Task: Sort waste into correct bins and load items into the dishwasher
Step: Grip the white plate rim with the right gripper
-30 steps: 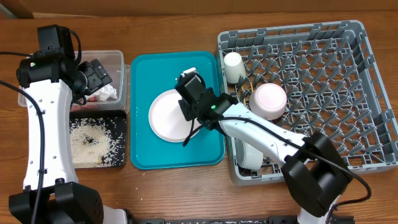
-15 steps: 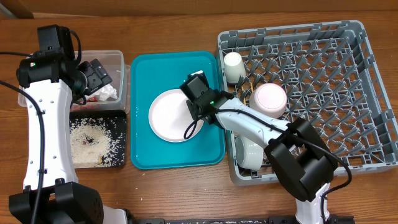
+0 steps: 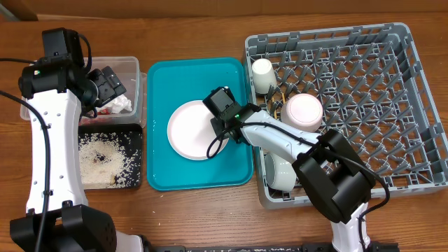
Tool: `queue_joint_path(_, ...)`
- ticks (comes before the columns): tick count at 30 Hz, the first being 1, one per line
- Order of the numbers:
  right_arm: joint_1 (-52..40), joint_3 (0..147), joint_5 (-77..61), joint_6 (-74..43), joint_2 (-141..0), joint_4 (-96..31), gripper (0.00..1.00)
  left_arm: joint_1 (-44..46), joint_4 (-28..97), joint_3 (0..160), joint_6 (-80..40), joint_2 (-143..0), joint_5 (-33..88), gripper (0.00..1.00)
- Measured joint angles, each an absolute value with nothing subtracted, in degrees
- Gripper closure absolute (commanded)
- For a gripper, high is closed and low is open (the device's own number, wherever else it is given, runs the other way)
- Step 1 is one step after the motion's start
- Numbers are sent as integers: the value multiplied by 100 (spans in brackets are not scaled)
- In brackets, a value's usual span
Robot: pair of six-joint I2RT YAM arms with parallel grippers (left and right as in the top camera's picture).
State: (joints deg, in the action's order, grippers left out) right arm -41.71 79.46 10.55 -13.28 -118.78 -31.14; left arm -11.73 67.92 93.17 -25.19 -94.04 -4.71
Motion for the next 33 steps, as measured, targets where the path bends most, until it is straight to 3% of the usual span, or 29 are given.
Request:
queue_joint_path(3, -4171, 7946, 784, -1330, -11878, -3140, 81, -1173, 6792, 9317, -2519, -9404, -471, 0)
queue_joint_path(9, -4169, 7972, 333, -1343, -11878, -3227, 81, -1173, 6792, 9317, -2519, -9404, -471, 0)
queue_joint_path(14, -4171, 7983, 82, -1334, -11878, -3299, 75, -1173, 6792, 9317, -2519, -9404, -471, 0)
queue_joint_path(16, -4171, 7983, 32, -1354, -11878, -3304, 68, -1173, 6792, 9317, -2519, -9404, -471, 0)
queue_joint_path(18, -4174, 7994, -10, -1356, -11878, -3301, 51, -1173, 6792, 9317, -2519, -9404, -471, 0)
queue_joint_path(20, -4178, 8012, -30, -1358, -11878, -3315, 12, -1173, 6792, 9317, -2519, -9404, -471, 0)
queue_joint_path(21, -4178, 8027, -47, -1334, -11878, -3330, 0, -1173, 6792, 9317, -2519, -9404, -471, 0)
queue_joint_path(29, -4189, 8064, -64, -1304, -11878, -3323, 0, -1173, 6792, 9317, -2519, -9404, -471, 0)
queue_joint_path(33, -4189, 8064, -67, -1282, -11878, -3365, 34, -1173, 6790, 9317, -2519, -9404, -471, 0)
